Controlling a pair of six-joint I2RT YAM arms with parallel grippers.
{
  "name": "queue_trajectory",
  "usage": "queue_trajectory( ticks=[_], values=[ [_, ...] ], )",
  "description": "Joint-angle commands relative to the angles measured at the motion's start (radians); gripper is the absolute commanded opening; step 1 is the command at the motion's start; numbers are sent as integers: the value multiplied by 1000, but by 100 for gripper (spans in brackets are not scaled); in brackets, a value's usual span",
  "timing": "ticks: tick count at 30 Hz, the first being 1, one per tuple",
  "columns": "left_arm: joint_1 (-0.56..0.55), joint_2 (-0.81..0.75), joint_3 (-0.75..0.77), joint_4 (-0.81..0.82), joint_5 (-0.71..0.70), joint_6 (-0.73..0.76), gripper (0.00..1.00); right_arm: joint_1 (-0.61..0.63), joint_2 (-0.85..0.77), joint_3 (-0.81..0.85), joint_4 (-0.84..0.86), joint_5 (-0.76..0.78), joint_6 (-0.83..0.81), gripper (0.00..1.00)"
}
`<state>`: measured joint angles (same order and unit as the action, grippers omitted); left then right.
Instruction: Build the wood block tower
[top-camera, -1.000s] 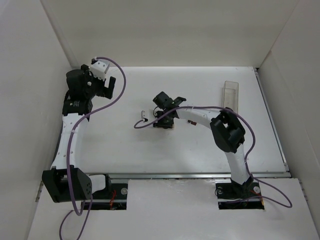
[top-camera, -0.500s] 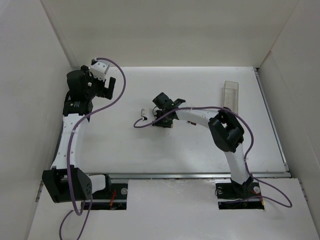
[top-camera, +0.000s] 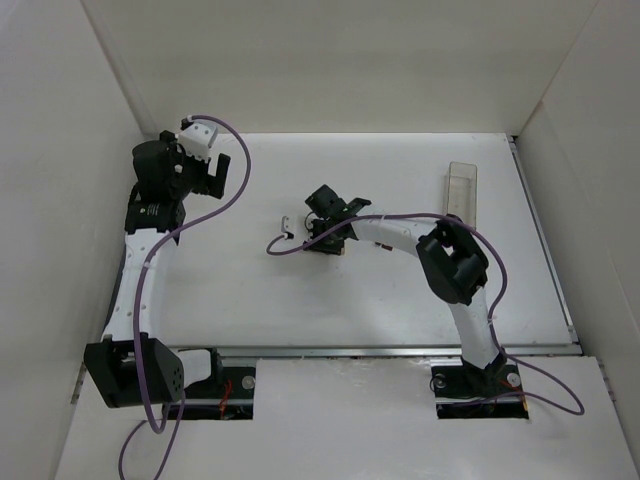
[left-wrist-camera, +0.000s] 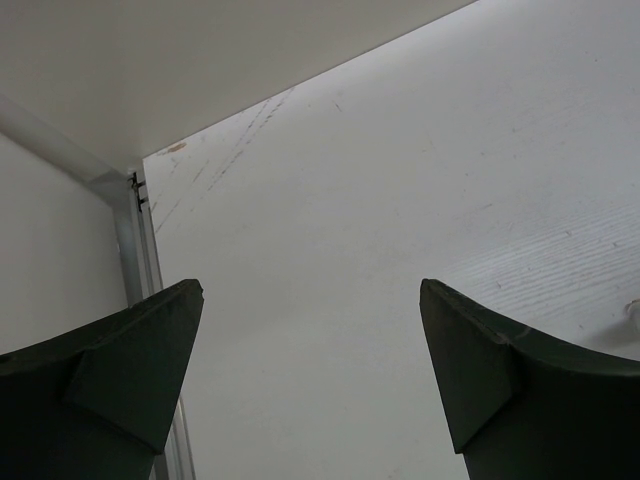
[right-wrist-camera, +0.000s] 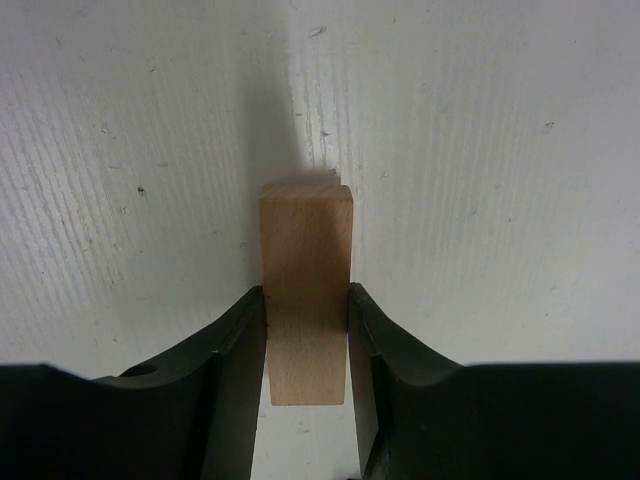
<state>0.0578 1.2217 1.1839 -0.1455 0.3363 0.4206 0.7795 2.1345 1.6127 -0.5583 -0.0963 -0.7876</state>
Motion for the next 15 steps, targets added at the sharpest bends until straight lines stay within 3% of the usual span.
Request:
queue_trajectory(
  ticks=[1, 8, 14, 15],
  values=[
    [-4, -39, -15, 50, 3, -11, 88, 3, 16, -22, 20, 1, 16, 39],
    [-4, -48, -15, 50, 3, -11, 89, 3, 16, -13, 29, 12, 60, 43],
    [-4, -48, -15, 50, 3, -11, 89, 3, 16, -13, 29, 12, 60, 51],
    [-4, -48, -15, 50, 3, -11, 89, 3, 16, -13, 29, 21, 60, 57]
  ],
)
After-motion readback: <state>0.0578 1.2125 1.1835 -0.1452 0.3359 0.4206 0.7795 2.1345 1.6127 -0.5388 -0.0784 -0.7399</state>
